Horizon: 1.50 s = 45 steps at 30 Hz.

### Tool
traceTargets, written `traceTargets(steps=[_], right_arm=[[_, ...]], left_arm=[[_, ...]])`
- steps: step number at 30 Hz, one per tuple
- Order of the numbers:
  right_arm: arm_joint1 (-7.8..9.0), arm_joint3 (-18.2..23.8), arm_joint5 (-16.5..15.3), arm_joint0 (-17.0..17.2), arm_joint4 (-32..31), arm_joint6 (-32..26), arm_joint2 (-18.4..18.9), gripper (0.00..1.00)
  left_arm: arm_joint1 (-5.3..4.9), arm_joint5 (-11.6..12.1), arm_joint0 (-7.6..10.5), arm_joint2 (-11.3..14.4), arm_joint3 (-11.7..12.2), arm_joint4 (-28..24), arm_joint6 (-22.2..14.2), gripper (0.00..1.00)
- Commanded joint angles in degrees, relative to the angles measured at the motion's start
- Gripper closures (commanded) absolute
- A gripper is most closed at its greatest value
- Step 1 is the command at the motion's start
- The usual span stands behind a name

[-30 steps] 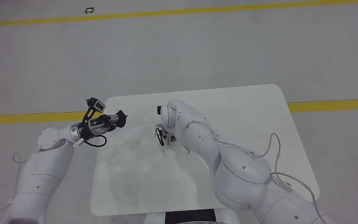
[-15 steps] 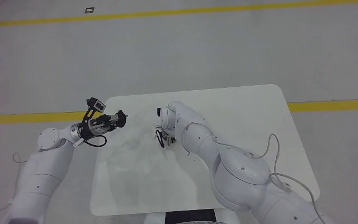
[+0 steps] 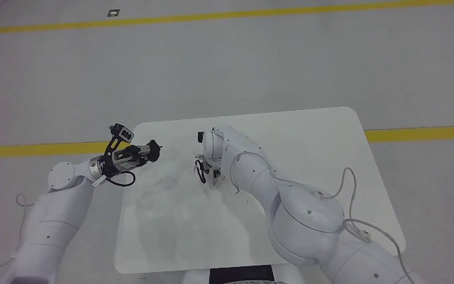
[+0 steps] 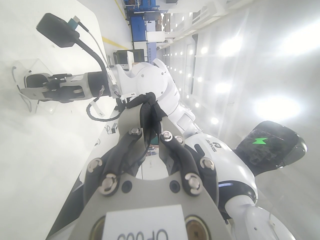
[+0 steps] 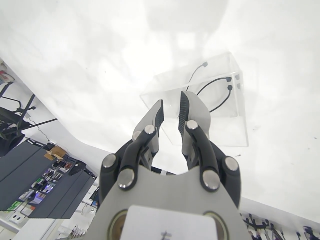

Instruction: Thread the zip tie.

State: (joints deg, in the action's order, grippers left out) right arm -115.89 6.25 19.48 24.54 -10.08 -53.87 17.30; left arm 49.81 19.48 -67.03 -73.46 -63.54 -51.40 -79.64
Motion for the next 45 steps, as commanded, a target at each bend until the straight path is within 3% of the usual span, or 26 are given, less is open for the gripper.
traceTargets(steps=[1, 24, 25, 26, 42, 45], right_arm=[[-0.01, 0.1, 0.0, -0.3, 0.1, -0.2, -0.1, 0.81], [0.18, 2.5, 0.0, -5.0, 5.8, 1.2, -0.8, 0.80], [0.23, 2.7, 0.0, -5.0, 5.9, 0.7, -0.9, 0.53], [0.27, 3.0, 0.0, -5.0, 5.9, 0.3, -1.0, 0.00], [0.27, 3.0, 0.0, -5.0, 5.9, 0.3, -1.0, 0.00], [0.97, 3.4, 0.0, -5.3, 4.0, 1.9, -1.6, 0.00]], left_arm=[[0.00, 0.0, 0.00, 0.0, 0.0, 0.0, 0.0, 1.00], [0.00, 0.0, 0.00, 0.0, 0.0, 0.0, 0.0, 1.00], [0.00, 0.0, 0.00, 0.0, 0.0, 0.0, 0.0, 1.00], [0.00, 0.0, 0.00, 0.0, 0.0, 0.0, 0.0, 1.00], [0.00, 0.0, 0.00, 0.0, 0.0, 0.0, 0.0, 1.00], [0.00, 0.0, 0.00, 0.0, 0.0, 0.0, 0.0, 1.00]])
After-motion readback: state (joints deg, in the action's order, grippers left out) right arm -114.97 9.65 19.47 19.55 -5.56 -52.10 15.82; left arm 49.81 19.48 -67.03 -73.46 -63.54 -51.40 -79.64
